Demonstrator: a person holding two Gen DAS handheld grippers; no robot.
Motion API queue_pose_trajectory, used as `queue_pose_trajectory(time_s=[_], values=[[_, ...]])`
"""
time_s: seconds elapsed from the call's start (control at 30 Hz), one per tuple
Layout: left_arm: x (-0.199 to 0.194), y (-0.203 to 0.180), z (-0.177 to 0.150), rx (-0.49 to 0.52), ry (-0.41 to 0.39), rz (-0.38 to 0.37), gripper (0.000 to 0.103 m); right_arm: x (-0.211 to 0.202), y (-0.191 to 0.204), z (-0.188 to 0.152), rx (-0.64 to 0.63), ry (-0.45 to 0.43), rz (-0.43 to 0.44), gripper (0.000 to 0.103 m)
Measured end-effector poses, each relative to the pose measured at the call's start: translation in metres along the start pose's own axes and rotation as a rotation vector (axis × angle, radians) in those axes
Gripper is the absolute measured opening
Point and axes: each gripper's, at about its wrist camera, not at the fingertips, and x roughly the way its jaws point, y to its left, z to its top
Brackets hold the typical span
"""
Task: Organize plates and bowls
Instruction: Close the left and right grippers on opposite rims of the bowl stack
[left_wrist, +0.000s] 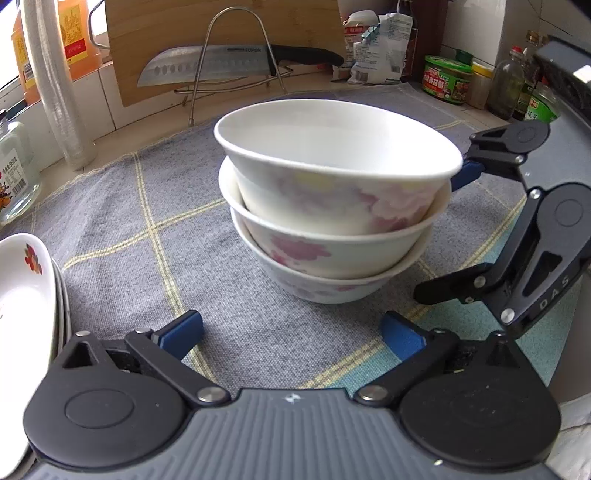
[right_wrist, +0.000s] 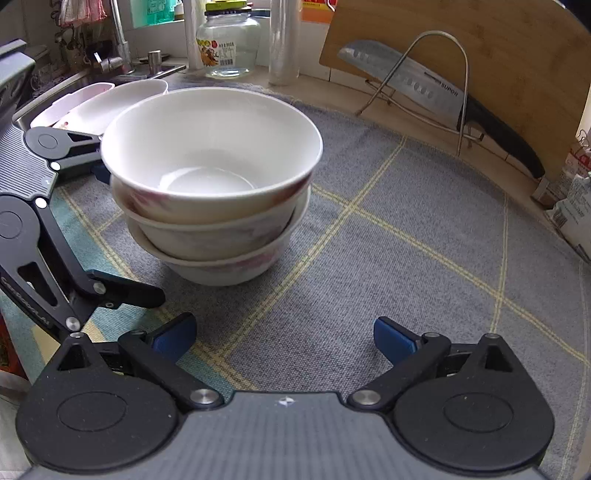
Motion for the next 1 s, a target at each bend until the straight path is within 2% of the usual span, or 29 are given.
queue_pose_trajectory(time_s=[0.07, 0.3, 0.6, 0.77, 1.0], values=[[0.001, 0.001, 0.000, 0.012, -0.001, -0.011, 0.102, 0.002, -0.004, -0.001, 0.021, -0.029, 0.015, 0.103], [0.002, 0.006, -0.002, 0.055, -0.035, -0.044, 0.103, 0.006, -0.005, 0.002, -0.030, -0.068, 0.037, 0.103], [0.006, 0.011, -0.002, 0.116, -0.071, -0.097, 0.103, 0.008, -0.002, 0.002, 0.018, -0.089, 0.001, 0.103], [0.011, 0.011, 0.006, 0.143, -0.055, -0.117, 0.103, 0.008, -0.003, 0.000, 0.004, -0.097, 0.008, 0.103], [0.016, 0.008, 0.018, 0.146, 0.005, -0.113, 0.103, 0.010, -0.011, 0.003, -0.086, -0.115, 0.079, 0.103]])
